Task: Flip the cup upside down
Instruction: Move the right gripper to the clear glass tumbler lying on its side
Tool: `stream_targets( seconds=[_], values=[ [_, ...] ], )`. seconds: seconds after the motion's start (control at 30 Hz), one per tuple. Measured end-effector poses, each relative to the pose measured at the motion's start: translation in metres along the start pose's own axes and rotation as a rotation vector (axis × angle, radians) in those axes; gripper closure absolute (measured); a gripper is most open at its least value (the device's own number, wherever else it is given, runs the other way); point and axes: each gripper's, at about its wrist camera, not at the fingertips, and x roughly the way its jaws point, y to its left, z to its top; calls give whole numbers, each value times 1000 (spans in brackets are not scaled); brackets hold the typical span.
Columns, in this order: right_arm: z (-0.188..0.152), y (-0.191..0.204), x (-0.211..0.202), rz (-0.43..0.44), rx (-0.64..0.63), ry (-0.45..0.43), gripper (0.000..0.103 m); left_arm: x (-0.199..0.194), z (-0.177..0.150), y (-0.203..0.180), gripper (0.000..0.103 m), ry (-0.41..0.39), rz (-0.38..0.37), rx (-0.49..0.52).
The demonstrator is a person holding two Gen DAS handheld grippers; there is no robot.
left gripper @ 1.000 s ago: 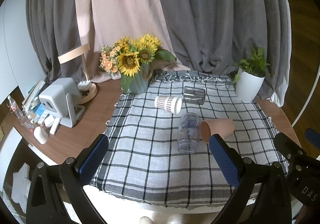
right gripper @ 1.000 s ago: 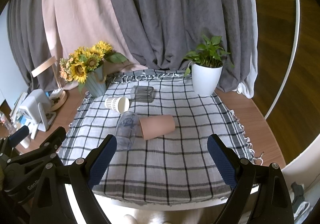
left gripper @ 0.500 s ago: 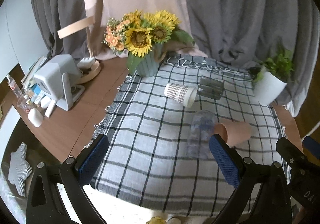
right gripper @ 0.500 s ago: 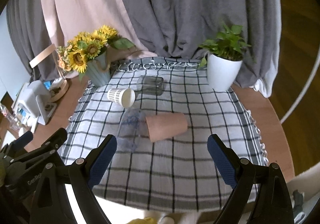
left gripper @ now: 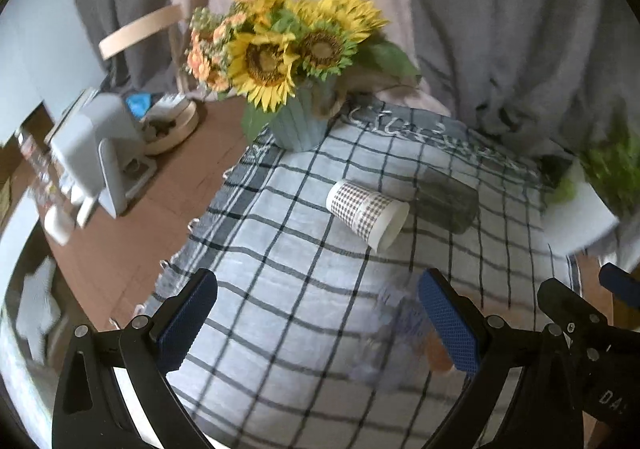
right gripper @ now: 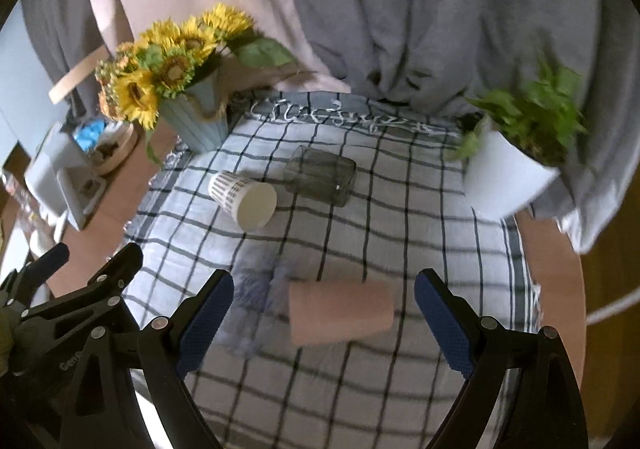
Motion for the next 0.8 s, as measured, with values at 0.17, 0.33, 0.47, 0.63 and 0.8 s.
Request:
stream_targets(
  seconds=[0.17, 0.33, 0.47, 0.63, 0.8],
  values=[
    [38, -14, 41, 46, -151, 75, 11, 26, 8, -21, 1, 47, 61, -104],
    [72, -23, 96, 89, -292, 176, 11, 59, 15, -39, 1, 111, 176, -148],
    [91, -22, 137, 118, -374, 244, 11, 89, 21, -43, 1, 185, 250, -192],
    [111, -16, 190, 139, -441, 338, 12, 114, 25, -46, 1, 244, 292, -232],
    [120, -7, 228, 140, -526, 405, 12, 135, 30, -58, 1, 286, 339, -214]
  ],
)
